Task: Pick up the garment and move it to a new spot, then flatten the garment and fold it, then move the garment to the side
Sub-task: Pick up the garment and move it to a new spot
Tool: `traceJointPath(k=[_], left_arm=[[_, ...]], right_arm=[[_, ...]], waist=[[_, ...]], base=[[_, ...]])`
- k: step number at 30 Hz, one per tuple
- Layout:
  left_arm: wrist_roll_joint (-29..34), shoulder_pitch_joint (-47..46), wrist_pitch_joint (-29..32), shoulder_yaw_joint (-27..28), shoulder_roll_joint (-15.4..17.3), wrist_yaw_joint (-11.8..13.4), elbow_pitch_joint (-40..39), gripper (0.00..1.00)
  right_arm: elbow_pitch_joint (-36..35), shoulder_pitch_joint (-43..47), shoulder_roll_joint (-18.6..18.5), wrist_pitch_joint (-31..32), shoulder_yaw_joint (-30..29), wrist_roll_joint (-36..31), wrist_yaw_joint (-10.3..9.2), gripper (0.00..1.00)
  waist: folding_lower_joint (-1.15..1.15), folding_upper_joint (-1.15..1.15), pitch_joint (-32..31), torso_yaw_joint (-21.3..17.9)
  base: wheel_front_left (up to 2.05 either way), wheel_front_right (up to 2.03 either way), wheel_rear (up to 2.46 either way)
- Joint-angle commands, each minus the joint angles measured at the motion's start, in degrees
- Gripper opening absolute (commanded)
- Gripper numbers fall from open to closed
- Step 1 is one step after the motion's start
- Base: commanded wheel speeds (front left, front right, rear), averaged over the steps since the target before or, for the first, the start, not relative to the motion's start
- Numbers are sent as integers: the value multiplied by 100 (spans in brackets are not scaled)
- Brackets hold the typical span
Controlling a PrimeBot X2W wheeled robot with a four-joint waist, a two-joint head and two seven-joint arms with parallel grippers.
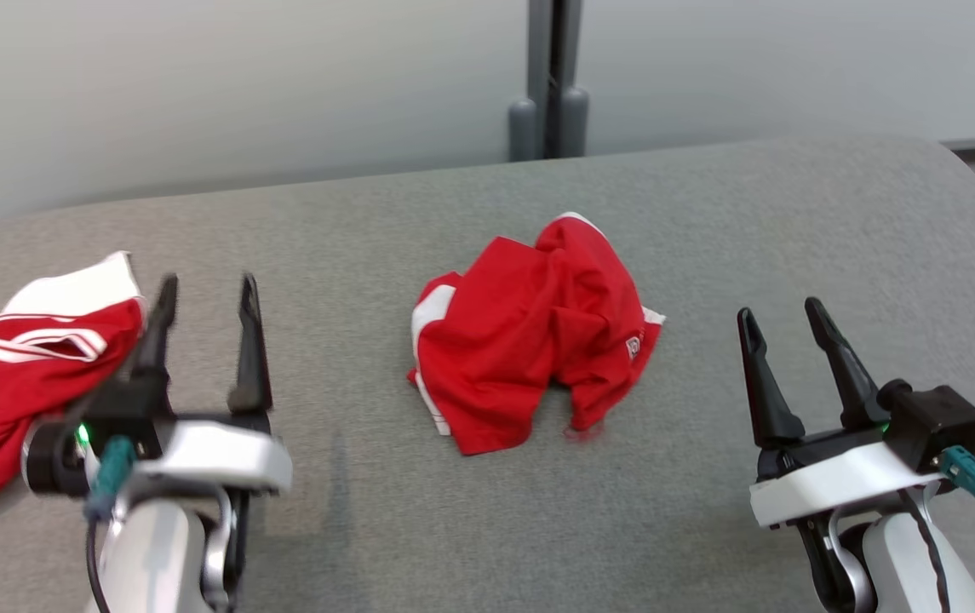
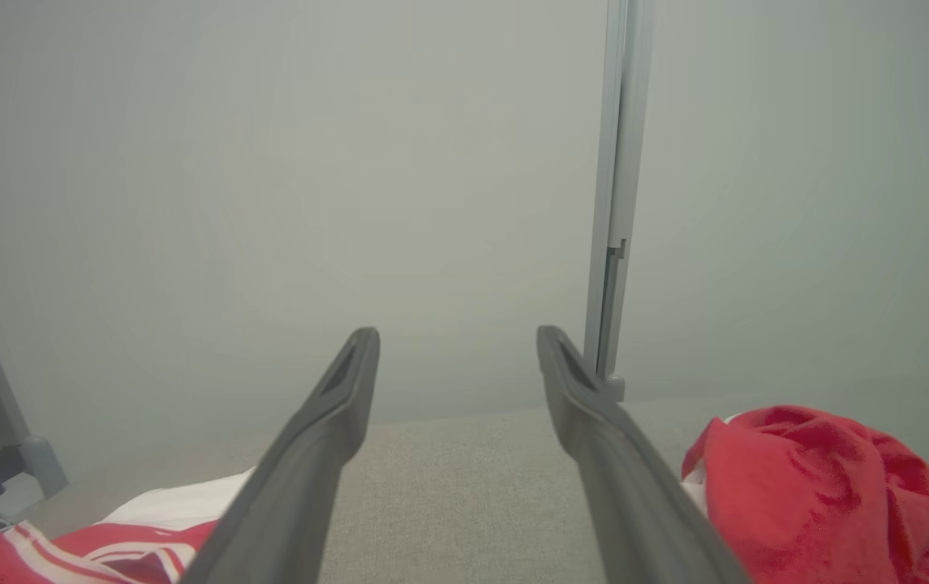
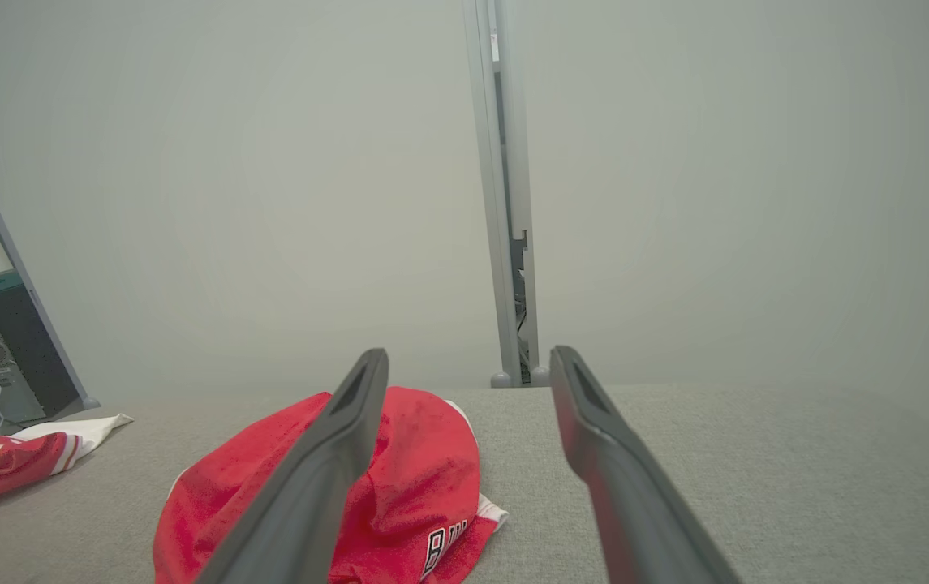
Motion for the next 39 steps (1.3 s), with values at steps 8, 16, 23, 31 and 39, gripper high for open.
traceJointPath(k=[8,16,23,31,39], left_arm=[[382,989,-16,215,-212,-155,-807,100],[506,1271,-16,319,-306,-251,-909,100],[494,1228,-16,293,-316,-253,-835,100],[443,1203,-16,226,-318,-212,-787,100],[421,1207,-16,192,-317,-194,-753,100]], right_arm=[[36,208,-28,-10,-16,16,1,100],[55,215,-29,-10,16,91,1,100],[81,196,-29,-10,43,124,1,100],[106,214,-28,-10,32,127,1,100],[122,210,-28,-10,60,142,1,100]], waist=[[0,0,-267,369],[0,0,-272,409],[0,0,-265,393],[0,0,-277,392],[0,0,-292,358]], base=[[0,0,0],[0,0,0],[0,0,0],[0,0,0],[0,0,0]])
